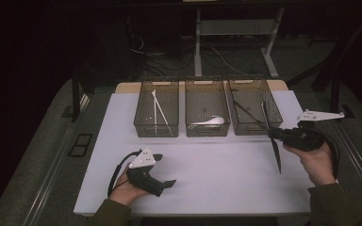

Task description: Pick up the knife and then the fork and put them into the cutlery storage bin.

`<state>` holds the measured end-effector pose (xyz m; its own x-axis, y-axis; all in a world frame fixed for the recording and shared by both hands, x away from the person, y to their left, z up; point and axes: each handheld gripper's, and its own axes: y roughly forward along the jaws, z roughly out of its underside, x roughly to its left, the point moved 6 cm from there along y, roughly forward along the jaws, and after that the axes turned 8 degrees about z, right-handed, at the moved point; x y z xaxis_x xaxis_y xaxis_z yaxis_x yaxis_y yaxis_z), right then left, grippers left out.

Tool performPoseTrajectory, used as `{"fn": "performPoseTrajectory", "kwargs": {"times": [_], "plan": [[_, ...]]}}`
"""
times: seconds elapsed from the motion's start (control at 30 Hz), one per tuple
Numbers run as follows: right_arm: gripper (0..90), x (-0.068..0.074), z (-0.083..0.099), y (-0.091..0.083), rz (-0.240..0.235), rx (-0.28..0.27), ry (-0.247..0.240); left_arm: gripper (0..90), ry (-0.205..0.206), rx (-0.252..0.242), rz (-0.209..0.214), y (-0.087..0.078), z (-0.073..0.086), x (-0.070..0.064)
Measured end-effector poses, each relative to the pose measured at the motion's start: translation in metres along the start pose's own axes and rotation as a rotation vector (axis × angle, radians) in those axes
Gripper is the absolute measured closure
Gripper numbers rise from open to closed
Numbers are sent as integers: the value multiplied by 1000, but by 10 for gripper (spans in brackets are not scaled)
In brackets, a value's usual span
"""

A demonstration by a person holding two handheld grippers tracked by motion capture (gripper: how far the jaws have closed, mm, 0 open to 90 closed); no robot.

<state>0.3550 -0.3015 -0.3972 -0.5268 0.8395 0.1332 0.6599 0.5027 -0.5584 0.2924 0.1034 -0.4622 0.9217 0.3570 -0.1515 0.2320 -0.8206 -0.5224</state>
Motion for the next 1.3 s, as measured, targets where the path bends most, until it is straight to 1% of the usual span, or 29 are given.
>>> {"fn": "performPoseTrajectory", "kwargs": {"times": [0.07,0.17,0.2,0.4,0.43,0.67,0.8,0.9,1.03,1.3], "plan": [[797,-1,-4,-2,16,-22,-1,0,-2,-3,-2,0,0,0],[797,-3,-9,-4,26,-53,7,0,-1,-5,-4,-1,-1,1],[797,-3,-11,-5,24,-59,11,0,-2,-5,-4,-1,-1,1],[797,-7,-23,-6,57,-105,3,0,4,-2,-7,-1,0,1],[797,-8,-25,-6,62,-109,9,0,2,-2,-8,-1,0,1],[796,-16,-45,-5,88,-157,20,0,1,-4,-7,0,0,1],[796,-20,-58,-2,107,-177,23,0,-7,-6,-6,0,0,0],[796,-23,-67,-1,118,-185,33,0,-4,-6,-5,-1,-1,0],[796,-26,-80,1,127,-193,35,0,-4,-6,-4,-1,0,0],[796,-36,-102,13,168,-190,30,0,-6,-10,-4,-1,-1,0]]}}
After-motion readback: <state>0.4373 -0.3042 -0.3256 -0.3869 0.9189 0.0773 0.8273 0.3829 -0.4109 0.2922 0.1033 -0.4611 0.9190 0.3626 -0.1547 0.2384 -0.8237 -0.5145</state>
